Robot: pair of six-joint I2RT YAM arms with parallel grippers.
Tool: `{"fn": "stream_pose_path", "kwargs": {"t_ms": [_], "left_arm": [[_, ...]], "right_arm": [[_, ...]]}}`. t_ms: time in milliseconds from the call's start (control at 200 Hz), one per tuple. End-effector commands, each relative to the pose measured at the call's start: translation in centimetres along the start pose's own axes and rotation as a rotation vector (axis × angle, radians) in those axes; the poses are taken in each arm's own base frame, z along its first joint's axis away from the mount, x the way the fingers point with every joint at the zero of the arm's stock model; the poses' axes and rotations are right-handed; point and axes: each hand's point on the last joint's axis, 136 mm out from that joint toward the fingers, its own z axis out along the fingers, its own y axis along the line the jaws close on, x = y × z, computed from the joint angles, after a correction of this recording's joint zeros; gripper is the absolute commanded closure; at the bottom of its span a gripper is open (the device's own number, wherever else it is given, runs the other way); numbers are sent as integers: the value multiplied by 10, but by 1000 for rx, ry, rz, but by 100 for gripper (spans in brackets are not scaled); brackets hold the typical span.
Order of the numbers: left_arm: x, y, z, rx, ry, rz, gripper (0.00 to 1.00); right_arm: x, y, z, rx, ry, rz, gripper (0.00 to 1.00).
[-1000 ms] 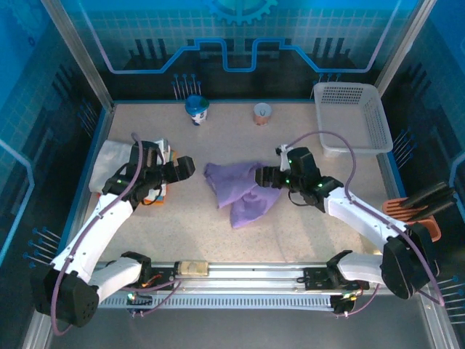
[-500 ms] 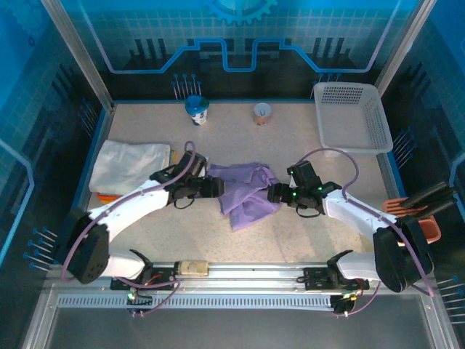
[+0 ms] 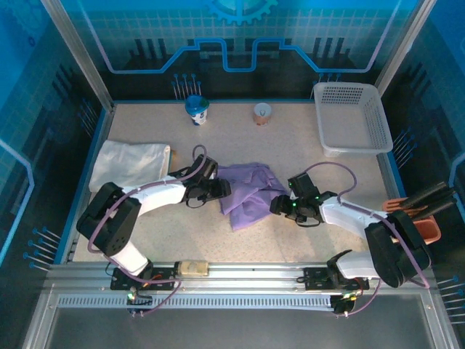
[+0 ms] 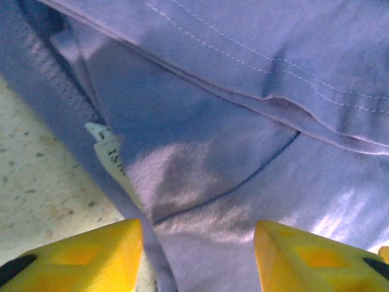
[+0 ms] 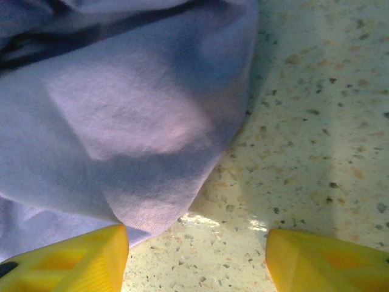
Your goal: Fold and stack the t-shirts
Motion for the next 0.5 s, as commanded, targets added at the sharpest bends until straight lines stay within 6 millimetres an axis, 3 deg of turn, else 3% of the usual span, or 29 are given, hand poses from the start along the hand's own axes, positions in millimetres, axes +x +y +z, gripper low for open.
{"fn": "stream_pose_path", "kwargs": {"t_ms": [0, 95, 195, 370, 430, 495], "left_arm": [[-4, -14, 10, 60, 4, -33, 54], [-5, -14, 16, 55, 13, -37, 61], [-9, -14, 14, 37, 5, -28, 79], [-25, -20, -16, 0, -38, 33, 100], [-31, -22, -31, -21, -58, 62, 100], [-38, -25, -48, -34, -81, 85, 100]], "right_arm": [[-2, 31, 18, -124, -1, -14, 42], [-9, 37, 18, -140, -29, -9, 52], [-17, 41, 13, -146, -64, -17, 63], [-34, 52, -7, -162, -153, -82, 93], [-38, 53, -14, -152, -173, -91, 95], [-37, 53, -18, -146, -173, -112, 87]]}}
